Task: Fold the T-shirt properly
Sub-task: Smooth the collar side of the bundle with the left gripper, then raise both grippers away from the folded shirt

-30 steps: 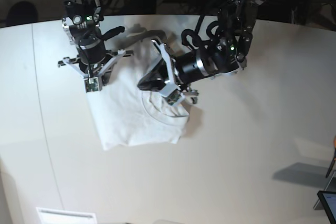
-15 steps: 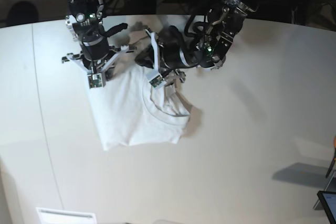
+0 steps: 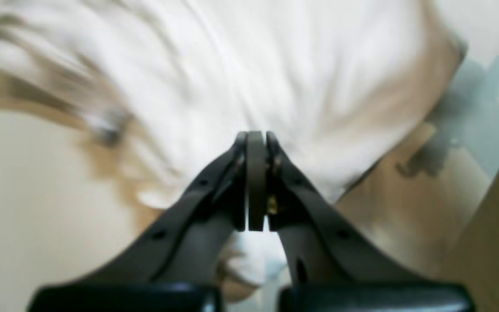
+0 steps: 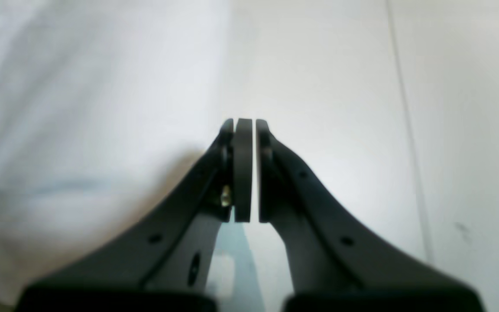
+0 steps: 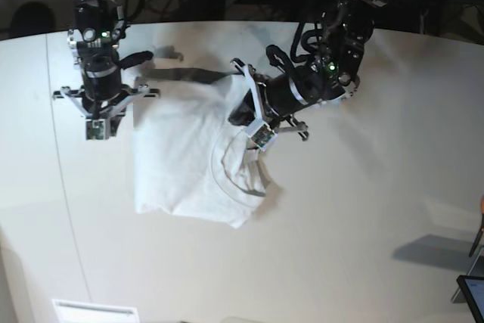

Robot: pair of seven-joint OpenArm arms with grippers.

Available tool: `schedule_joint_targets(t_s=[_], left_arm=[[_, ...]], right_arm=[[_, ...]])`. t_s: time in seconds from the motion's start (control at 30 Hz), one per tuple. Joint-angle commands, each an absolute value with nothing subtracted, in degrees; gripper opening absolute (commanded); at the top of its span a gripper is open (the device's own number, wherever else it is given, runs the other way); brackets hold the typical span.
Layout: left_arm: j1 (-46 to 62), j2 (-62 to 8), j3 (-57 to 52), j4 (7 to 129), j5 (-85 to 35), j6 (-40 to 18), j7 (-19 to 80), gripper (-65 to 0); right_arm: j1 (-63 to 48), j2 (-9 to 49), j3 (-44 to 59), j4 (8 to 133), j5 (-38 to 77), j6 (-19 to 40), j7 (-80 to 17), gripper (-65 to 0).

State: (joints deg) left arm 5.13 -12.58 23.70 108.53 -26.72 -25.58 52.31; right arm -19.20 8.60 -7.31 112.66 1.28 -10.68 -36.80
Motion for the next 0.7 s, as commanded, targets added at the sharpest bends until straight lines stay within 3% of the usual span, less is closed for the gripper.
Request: schedule_joint_targets(t_s=[0.0,0.33,0.67], left_arm=[[7.0,-12.3,23.4,110.8,-27.6,-26.3,51.6,-65.0],[18.9,-12.6,23.5,114.6,-27.6,-26.5,51.2,-65.0],[19.3,-11.9,23.3,114.8,-27.5,-26.4,50.0,-65.0]], right_arm=[[-18.8,9.4,-6.2,113.5,0.7,-10.8,-35.2,-63.4],[-18.9,11.9,-3.6,111.8,0.7,-10.8,-35.5,-63.4],[-18.9,11.5,-3.9,111.0,0.7,-10.8,-35.2,-63.3]])
